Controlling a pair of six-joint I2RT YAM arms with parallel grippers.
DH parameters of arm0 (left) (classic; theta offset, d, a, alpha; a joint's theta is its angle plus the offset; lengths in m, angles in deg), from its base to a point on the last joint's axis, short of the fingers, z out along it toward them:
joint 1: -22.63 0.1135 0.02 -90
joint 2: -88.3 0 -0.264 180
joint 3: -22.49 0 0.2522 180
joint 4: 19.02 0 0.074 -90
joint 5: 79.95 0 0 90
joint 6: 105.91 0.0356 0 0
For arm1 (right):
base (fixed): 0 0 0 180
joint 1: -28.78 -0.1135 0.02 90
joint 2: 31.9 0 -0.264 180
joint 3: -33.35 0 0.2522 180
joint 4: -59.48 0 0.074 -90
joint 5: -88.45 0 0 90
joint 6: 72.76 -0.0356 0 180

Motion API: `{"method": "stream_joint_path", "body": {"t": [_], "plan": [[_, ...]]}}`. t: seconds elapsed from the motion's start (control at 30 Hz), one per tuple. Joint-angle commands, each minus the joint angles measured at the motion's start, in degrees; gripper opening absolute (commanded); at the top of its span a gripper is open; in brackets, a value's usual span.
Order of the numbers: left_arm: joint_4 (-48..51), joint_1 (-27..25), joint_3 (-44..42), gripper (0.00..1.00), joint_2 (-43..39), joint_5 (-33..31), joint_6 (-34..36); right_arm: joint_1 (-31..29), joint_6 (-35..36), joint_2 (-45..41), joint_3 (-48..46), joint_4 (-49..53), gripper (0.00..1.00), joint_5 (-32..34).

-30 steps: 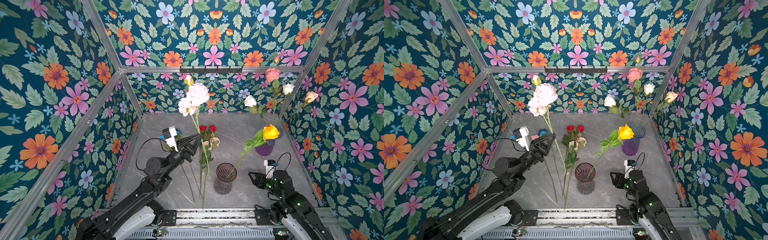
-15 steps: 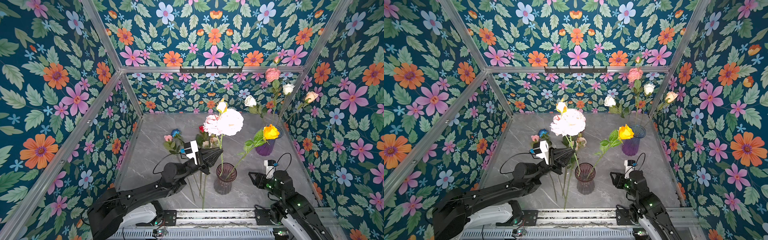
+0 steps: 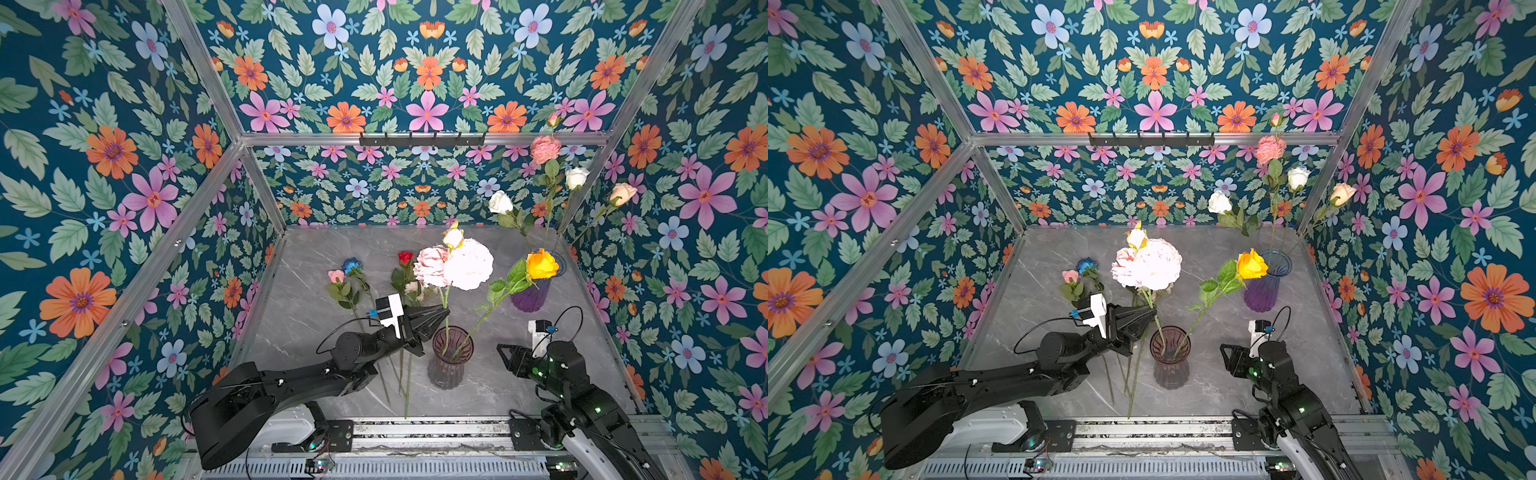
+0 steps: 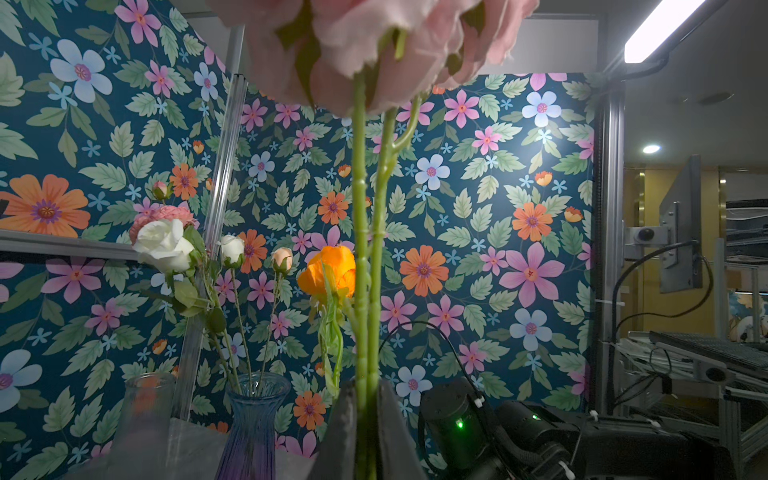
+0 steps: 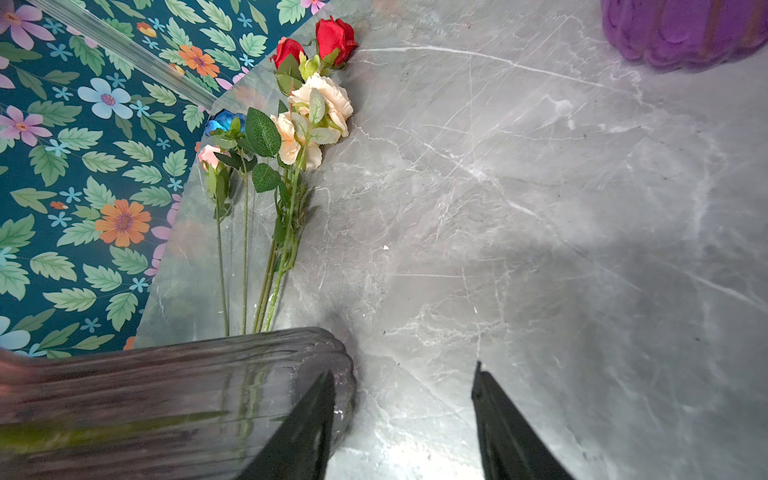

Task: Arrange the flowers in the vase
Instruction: 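Lower the pink rose stems into the ribbed vase with the left gripper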

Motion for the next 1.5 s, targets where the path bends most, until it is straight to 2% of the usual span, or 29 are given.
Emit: {"method": "stream_joint_path", "body": {"t": [0.0, 0.27, 0.3, 0.43, 0.53, 0.63, 0.7, 0.83, 0.93, 1.1, 1.27, 1.3, 1.4, 1.47], "plan": [[-3.14, -0.10, -1.07, 0.00, -0.38, -1.72, -1.20, -0.09, -0.48, -0.21, 0.12, 0.59, 0.55, 0.62], [-1.80, -0.25, -2.42, 0.00, -0.43, -4.27, -2.31, -0.08, -0.54, -0.38, 0.07, 0.61, 0.55, 0.88], [-1.60, -0.23, -2.44, 0.03, -0.23, -4.44, -2.70, -0.09, -0.50, -0.38, 0.13, 0.69, 0.55, 0.93], [0.43, -0.35, -2.46, 0.29, 0.45, -5.95, -4.46, -0.08, -0.57, -0.46, 0.11, 0.69, 0.55, 1.02], [5.17, -0.36, -2.48, 0.45, -0.13, -9.68, -5.35, -0.07, -0.52, -0.46, 0.07, 0.71, 0.55, 0.91], [15.25, -0.35, -1.41, 0.63, -2.18, -14.00, -6.03, -0.08, -0.52, -0.48, 0.09, 0.72, 0.55, 0.84], [24.64, -0.36, 0.59, 0.71, -3.70, -15.58, -5.87, -0.08, -0.57, -0.46, 0.14, 0.71, 0.55, 0.82], [41.85, -0.37, 6.55, 0.73, -4.44, -16.22, -5.07, -0.09, -0.52, -0.39, 0.13, 0.59, 0.55, 0.88], [50.89, -0.40, 10.84, 0.73, -3.74, -15.92, -4.60, -0.07, -0.53, -0.48, 0.06, 0.62, 0.55, 0.89], [62.29, -0.65, 18.76, 0.74, -0.95, -12.86, -2.72, -0.08, -0.54, -0.46, 0.13, 0.65, 0.55, 0.93], [66.44, -1.71, 23.47, 0.76, -0.13, -10.90, -2.04, -0.09, -0.54, -0.46, 0.11, 0.72, 0.55, 0.93], [67.80, -1.77, 24.14, 0.78, -0.12, -10.53, -1.91, -0.08, -0.53, -0.46, 0.10, 0.67, 0.55, 0.91], [74.48, -1.80, 25.15, 0.94, -1.55, -12.71, -1.91, -0.09, -0.61, -0.46, 0.06, 0.72, 0.55, 0.78], [79.59, -1.81, 25.24, 0.98, -3.58, -13.92, -1.01, -0.09, -0.59, -0.47, 0.08, 0.71, 0.55, 0.67]]}}
